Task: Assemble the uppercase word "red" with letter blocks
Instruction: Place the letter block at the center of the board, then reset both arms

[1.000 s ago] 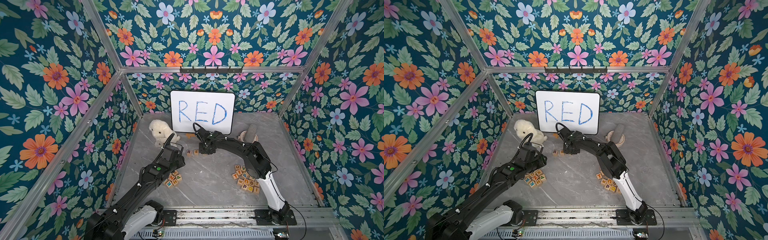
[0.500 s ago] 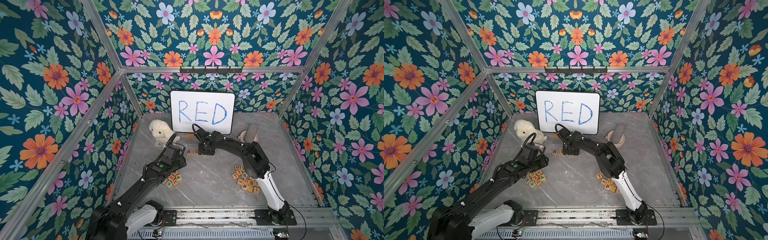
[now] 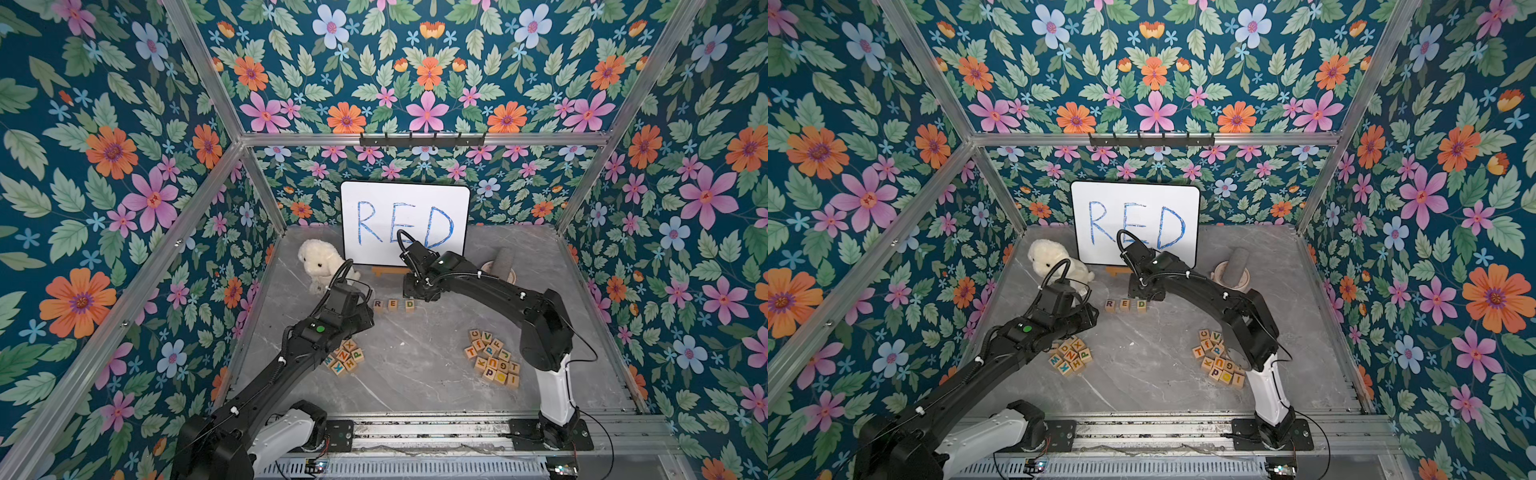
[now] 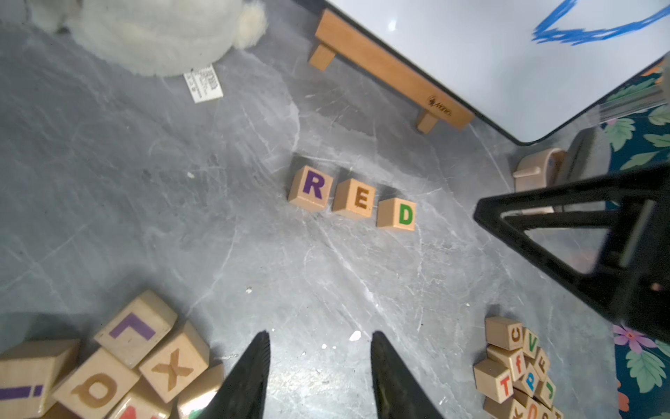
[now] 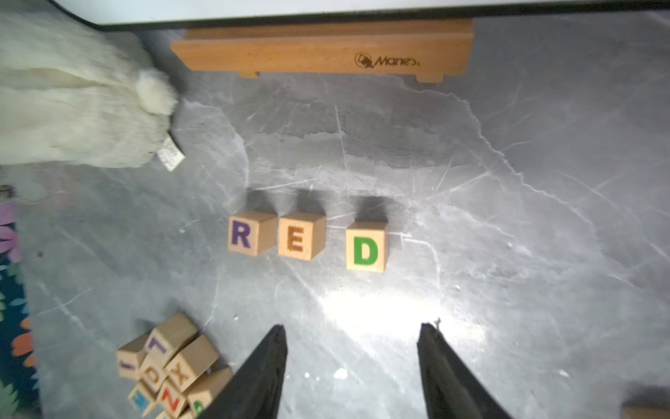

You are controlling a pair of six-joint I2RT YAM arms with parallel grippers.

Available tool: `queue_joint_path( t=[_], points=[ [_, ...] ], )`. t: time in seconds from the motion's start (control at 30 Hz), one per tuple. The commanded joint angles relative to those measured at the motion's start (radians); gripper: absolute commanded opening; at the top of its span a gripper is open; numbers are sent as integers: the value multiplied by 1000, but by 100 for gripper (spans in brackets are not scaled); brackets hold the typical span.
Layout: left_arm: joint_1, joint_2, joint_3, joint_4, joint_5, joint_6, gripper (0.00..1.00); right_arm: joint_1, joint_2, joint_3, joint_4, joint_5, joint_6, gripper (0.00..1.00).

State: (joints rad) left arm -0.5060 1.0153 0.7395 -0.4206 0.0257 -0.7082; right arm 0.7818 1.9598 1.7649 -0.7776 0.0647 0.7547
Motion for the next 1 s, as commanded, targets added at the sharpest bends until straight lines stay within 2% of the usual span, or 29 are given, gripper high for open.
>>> queue_joint_path(
  t=[0.0,0.03,0.07,0.13,0.2,0.23,0.33,0.43,0.5,0.53,0.63,0.7,0.77,0.8,0.9,0.97],
  points=[
    [0,-52,-31,137,-12,73,52,5,-147,-100,58,47,-3,61],
    [0,-74,-50,189,-13,81,63,6,-214,-161,111,51,-19,61],
    [0,-91,-61,218,-19,81,70,6,-270,-211,145,61,-32,61],
    [0,-124,-74,265,-36,90,77,6,-422,-334,195,111,-41,62],
    [0,-142,-75,280,-56,131,80,5,-551,-461,263,161,-48,64],
    [0,-142,-51,233,-87,150,80,6,-613,-533,303,180,-61,66],
    [0,-147,-4,131,-246,168,79,7,-787,-687,366,250,-122,70],
    [1,-194,-57,225,-306,205,84,6,-936,-835,489,388,-184,73],
    [1,-191,-52,236,-362,215,90,7,-1020,-894,554,421,-280,82],
    [1,-180,-45,237,-399,225,99,5,-1063,-924,578,453,-331,87],
    [10,-127,-57,294,-474,267,99,5,-1149,-1022,729,565,-504,92],
    [14,-98,-49,288,-552,250,99,-1,-1185,-1060,783,611,-606,95],
    [16,-97,-66,302,-614,249,99,-40,-1211,-1086,796,639,-633,97],
    [26,-106,-81,311,-628,250,99,-78,-1223,-1094,778,637,-605,97],
    [67,-150,-135,352,-610,266,99,-228,-1260,-1138,753,541,-494,97],
    [102,-171,-173,379,-594,296,99,-334,-1276,-1179,773,452,-469,97]
  ],
)
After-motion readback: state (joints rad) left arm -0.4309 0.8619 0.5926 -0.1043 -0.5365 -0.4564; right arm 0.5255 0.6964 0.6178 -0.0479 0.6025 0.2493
